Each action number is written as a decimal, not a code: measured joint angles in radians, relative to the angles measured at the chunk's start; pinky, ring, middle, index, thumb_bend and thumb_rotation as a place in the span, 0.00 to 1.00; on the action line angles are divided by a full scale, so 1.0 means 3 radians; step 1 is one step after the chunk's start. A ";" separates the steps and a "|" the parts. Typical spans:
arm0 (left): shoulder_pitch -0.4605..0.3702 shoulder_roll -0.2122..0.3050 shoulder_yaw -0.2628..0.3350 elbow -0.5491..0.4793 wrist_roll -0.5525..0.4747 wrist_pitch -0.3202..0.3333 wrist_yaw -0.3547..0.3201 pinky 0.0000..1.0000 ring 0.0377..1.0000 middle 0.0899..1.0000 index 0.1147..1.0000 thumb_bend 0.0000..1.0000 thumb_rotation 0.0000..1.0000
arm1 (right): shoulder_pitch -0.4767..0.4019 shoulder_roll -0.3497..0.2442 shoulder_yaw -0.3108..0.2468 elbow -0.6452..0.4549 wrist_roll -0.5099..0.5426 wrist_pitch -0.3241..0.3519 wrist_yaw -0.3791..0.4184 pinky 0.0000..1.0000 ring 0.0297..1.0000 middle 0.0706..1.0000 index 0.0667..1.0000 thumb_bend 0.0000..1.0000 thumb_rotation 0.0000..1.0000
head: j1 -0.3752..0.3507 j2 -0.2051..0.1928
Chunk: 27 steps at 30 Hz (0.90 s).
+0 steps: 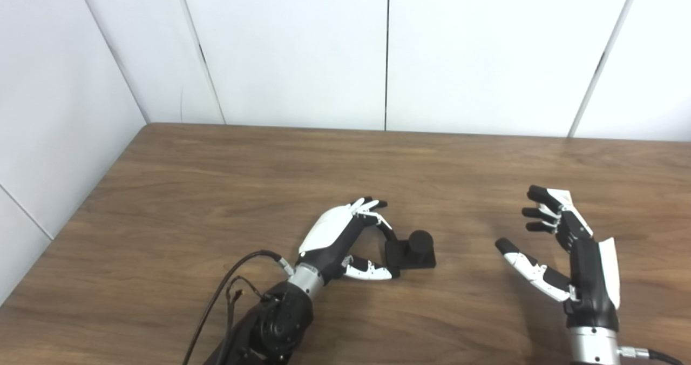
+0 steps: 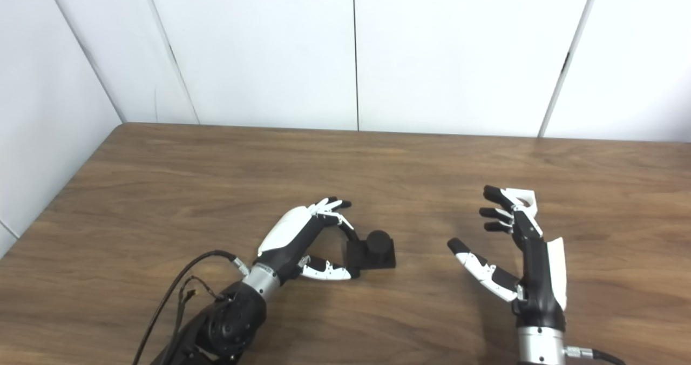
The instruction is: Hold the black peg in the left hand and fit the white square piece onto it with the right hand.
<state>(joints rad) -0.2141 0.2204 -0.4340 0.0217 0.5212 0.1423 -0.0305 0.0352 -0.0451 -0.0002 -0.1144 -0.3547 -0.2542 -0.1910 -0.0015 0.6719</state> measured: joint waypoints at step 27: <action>0.0010 0.0077 0.0082 -0.0032 -0.0027 -0.0047 -0.0110 0.95 0.98 0.91 0.43 0.52 0.07 | -0.0811 -0.1286 -0.0223 -0.0181 -0.0735 0.1213 0.0725 0.60 0.76 0.80 0.72 0.70 0.33 | -0.0706 -0.0189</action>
<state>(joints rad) -0.2110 0.2435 -0.4093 0.0121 0.5130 0.1283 -0.0636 -0.2081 -0.4309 -0.0672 -0.1687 -0.5752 0.1096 0.0264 -0.2132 0.6151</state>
